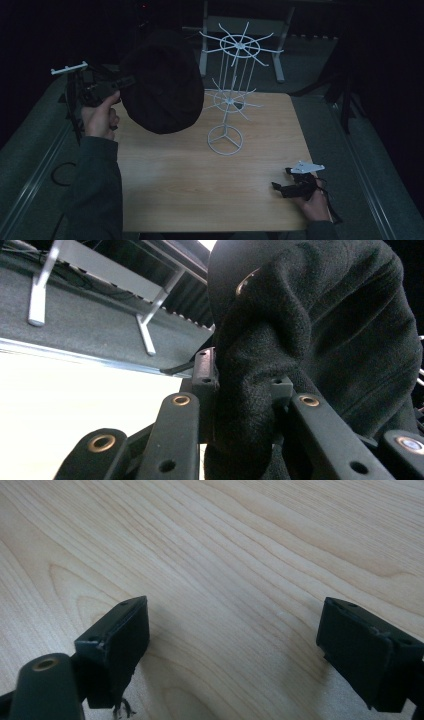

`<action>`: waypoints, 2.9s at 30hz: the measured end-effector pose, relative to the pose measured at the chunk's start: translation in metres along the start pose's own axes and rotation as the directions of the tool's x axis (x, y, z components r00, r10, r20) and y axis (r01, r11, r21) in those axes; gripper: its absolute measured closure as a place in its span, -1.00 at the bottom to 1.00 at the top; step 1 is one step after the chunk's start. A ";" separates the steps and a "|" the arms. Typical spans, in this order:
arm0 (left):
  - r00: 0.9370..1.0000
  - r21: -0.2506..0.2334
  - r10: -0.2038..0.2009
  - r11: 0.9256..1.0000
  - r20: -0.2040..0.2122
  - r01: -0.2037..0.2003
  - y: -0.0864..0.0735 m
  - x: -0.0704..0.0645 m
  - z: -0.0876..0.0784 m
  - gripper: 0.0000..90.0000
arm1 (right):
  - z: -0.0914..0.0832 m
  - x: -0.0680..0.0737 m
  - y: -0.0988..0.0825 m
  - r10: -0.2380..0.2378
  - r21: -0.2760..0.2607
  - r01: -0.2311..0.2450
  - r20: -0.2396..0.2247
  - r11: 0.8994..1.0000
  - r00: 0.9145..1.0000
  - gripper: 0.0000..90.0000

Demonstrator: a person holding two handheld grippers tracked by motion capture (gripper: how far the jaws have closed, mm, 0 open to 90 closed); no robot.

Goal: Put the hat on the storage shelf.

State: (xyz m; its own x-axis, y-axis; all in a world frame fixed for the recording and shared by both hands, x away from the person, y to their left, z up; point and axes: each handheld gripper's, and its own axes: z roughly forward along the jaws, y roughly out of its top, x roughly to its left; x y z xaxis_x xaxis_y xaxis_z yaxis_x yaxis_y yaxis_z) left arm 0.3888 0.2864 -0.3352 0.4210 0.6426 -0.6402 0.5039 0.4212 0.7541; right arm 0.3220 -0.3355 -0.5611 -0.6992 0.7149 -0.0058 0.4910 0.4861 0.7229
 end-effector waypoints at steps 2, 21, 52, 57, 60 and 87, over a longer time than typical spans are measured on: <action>1.000 -0.003 0.002 1.000 -0.004 -0.002 0.001 -0.001 0.000 0.69 | 0.000 0.000 0.000 0.000 0.000 0.000 0.000 1.000 1.000 -0.70; 0.999 -0.040 -0.026 0.999 0.019 0.027 0.005 -0.006 -0.007 0.68 | 0.000 0.000 0.000 0.001 0.000 -0.001 0.000 1.000 1.000 -0.70; 0.995 -0.105 -0.056 0.992 0.084 0.065 0.012 -0.016 -0.005 0.68 | 0.000 0.000 0.000 0.003 0.000 -0.003 0.002 1.000 1.000 -0.69; 0.992 -0.107 -0.067 0.991 0.107 0.079 0.011 -0.017 -0.002 0.68 | 0.000 0.000 0.000 0.003 0.000 -0.003 0.002 1.000 1.000 -0.69; 0.991 -0.109 -0.068 0.991 0.115 0.081 0.012 -0.018 -0.002 0.68 | 0.000 0.000 0.000 0.003 0.001 -0.003 0.002 1.000 1.000 -0.69; 0.975 -0.128 -0.133 0.979 0.179 0.157 0.012 -0.017 0.004 0.68 | 0.000 0.000 0.000 0.003 0.001 -0.003 0.002 1.000 1.000 -0.69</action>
State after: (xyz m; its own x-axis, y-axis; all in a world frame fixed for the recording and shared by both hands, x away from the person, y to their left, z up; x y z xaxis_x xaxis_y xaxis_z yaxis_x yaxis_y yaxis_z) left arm 0.3907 0.2785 -0.3156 0.4781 0.4562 -0.7505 0.4627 0.5955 0.6568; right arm 0.3222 -0.3357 -0.5609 -0.6965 0.7175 -0.0048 0.4938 0.4842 0.7223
